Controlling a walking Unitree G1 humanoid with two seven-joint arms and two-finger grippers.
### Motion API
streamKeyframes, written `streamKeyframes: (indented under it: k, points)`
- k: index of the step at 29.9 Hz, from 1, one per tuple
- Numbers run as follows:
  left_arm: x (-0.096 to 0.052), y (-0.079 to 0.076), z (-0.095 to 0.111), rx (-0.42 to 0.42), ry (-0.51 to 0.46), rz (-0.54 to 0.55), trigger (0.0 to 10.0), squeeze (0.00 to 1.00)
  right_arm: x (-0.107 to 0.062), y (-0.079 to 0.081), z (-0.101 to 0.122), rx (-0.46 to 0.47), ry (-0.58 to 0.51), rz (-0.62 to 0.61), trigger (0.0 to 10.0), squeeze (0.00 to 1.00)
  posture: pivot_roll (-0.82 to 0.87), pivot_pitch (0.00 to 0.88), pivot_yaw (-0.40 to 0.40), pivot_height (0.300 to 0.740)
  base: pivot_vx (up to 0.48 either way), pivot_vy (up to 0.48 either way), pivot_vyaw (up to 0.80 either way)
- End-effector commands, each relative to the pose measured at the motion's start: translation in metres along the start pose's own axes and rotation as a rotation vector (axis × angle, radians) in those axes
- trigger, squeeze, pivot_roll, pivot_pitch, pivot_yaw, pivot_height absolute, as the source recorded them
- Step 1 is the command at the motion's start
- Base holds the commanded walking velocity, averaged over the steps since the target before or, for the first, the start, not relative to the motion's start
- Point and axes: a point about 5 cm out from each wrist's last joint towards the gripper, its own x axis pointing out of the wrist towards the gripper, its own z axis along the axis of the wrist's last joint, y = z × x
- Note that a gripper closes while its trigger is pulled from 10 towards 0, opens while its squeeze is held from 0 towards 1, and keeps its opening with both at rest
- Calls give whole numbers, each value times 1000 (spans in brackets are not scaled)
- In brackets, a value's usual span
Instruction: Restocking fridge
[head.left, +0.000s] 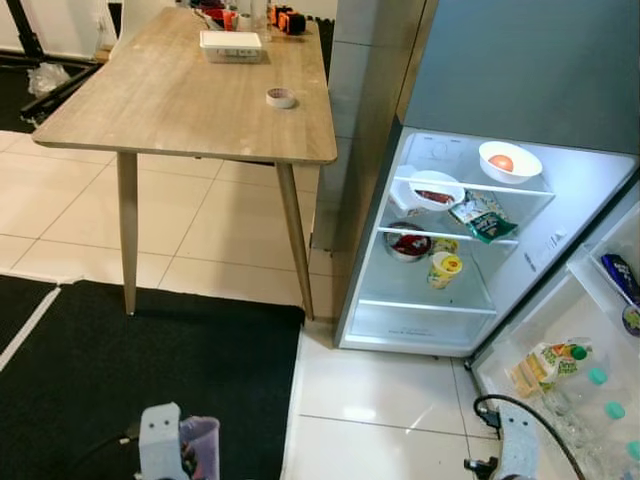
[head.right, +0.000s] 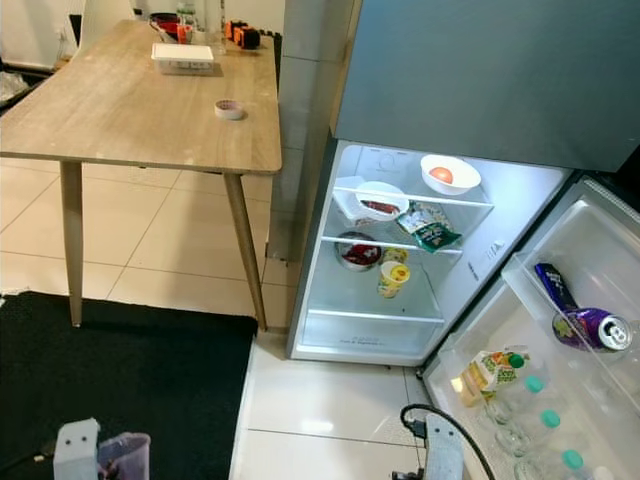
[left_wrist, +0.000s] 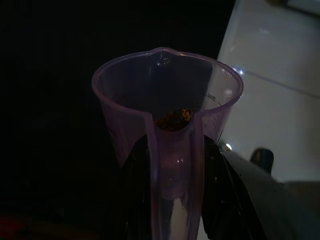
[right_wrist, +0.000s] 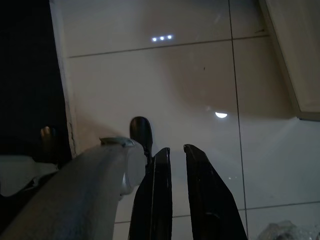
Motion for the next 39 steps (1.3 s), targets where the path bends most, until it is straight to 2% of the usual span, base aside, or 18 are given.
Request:
streamKeyframes:
  k: [1, 15, 25, 33, 39]
  points:
    - [-2, -4, -9, -10, 36, 8, 10000, 0, -2, -4, -8, 3, 22, -19, 10000, 0, 107, 2, -75, 740, 0, 0, 0]
    - [0, 0, -4, 93, 48, 20, 10000, 0, -3, -8, -11, -71, 44, -27, 10000, 0, 113, 0, -86, 740, 0, 0, 0]
    - [0, -1, -7, 89, 70, 13, 10000, 0, -2, -5, -11, -82, 41, -18, 10000, 0, 105, 0, -83, 740, 0, 0, 0]
    - [-1, -6, -12, 94, 90, -7, 10000, 0, -4, -12, -14, -67, 45, -36, 10000, 0, 97, 0, -81, 740, 0, 0, 0]
    - [-2, -3, -14, 100, 95, 5, 10000, 0, -4, -11, -14, -67, 42, -34, 10000, 0, 96, 0, -76, 740, 0, -87, 0]
